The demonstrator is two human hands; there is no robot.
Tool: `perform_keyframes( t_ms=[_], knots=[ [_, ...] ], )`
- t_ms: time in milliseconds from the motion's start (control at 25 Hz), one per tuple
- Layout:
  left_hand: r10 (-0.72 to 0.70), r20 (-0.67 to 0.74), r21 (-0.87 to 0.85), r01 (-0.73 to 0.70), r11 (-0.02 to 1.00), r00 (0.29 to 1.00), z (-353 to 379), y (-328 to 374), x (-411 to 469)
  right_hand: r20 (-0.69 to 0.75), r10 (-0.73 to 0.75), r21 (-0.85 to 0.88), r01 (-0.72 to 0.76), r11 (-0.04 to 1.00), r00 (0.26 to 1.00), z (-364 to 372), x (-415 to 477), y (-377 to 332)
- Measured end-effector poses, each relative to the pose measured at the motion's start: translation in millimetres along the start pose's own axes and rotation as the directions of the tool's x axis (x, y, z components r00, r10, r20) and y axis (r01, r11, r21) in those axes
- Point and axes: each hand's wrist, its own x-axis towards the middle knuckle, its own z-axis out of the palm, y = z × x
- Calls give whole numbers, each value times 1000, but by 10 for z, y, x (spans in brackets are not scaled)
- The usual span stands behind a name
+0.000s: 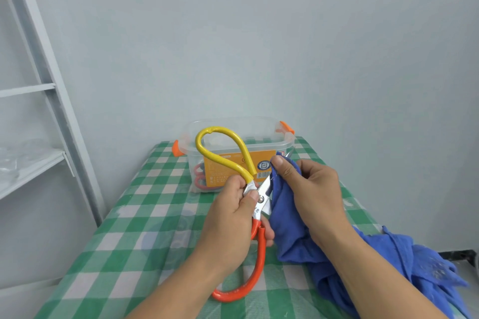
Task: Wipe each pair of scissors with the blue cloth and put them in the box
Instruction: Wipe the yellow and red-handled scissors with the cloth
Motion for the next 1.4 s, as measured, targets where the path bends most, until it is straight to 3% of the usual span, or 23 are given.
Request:
perform_keyframes(
  t_ms=[120, 280, 400, 520, 640, 960, 1400],
  knots=[
    [-6, -5, -43, 6, 999, 1000, -23, 4, -16, -33, -93, 66, 95, 993, 995, -25, -43, -63],
    [-36, -15, -44, 35, 998, 999, -53, -30, -5, -31, -107, 116, 110, 987, 994, -56, -46, -57],
    [-46, -19, -43, 45, 998, 999, -58, -60, 8, 45, -76, 111, 70, 991, 996, -76, -54, -21],
    [-61, -16, -59, 60, 996, 998, -75, -80, 22, 203, 25, -33, -19, 999, 979, -52, -84, -10],
    [-67, 2, -86, 67, 994, 998, -68, -72, 29, 249, 106, -105, -82, 991, 963, -37, -65, 12],
    [-75, 80, -123, 85, 989, 994, -94, 4, 29, 303, 220, 120, -266, 956, 927, -84, -27, 9],
    [-145, 11, -136, 145, 980, 989, -139, 39, 47, 279, 199, 154, -248, 956, 939, -137, -38, -75]
  ],
)
